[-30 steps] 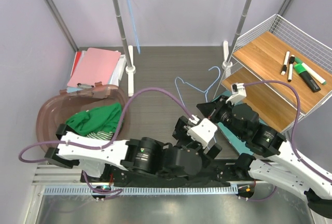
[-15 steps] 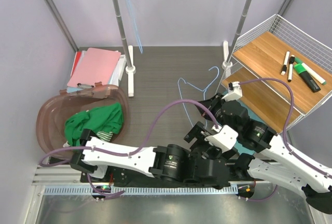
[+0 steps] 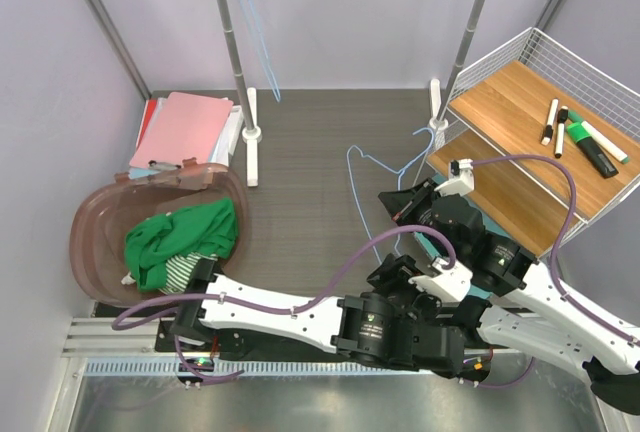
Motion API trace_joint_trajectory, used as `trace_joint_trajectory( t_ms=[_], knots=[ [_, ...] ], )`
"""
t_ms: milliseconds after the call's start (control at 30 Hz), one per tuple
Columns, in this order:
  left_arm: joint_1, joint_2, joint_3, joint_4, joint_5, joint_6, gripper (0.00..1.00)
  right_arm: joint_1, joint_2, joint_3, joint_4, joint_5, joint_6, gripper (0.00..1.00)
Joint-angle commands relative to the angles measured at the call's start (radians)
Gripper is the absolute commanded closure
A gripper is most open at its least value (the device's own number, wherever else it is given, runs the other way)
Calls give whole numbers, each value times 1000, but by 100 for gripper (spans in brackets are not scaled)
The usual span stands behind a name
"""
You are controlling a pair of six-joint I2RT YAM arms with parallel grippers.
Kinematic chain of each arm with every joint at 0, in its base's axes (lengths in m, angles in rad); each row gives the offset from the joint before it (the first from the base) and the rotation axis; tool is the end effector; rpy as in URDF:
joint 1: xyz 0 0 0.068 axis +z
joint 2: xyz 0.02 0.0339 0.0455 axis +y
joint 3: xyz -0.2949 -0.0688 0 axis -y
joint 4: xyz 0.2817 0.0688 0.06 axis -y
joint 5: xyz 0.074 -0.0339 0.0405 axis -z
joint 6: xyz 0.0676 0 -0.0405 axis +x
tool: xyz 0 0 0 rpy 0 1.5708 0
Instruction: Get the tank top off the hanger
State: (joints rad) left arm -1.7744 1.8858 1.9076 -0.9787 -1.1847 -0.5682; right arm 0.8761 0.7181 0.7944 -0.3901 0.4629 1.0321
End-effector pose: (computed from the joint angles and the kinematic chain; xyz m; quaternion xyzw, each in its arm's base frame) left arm -0.0295 -0.4524 0.3787 0.3096 0.7470 -0.0239 0.5878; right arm 0.1526 0.1360 0.3473 0.1958 0.7744 0.3595 0.4823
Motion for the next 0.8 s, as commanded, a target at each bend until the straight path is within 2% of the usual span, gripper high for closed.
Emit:
trace_joint_trajectory(
  t_ms=[0,100,533,567,633,667,767],
  knots=[
    [-5,56,97,-107,-107,-76,51,3,-11,17,30,45,39,99],
    [-5,84,140,-169,-118,-93,57,3,-17,14,27,49,48,99],
    [-2,125,154,-281,-122,-148,66,3,-17,22,22,31,65,99],
    [-2,127,154,-288,-125,-153,72,3,-22,22,23,30,66,99],
    [3,128,156,-308,-127,-163,76,3,-28,20,23,26,69,99],
    [3,128,153,-308,-133,-165,84,4,-32,20,20,25,71,99],
    [7,128,151,-314,-136,-165,88,3,-49,17,22,16,79,99]
  ],
)
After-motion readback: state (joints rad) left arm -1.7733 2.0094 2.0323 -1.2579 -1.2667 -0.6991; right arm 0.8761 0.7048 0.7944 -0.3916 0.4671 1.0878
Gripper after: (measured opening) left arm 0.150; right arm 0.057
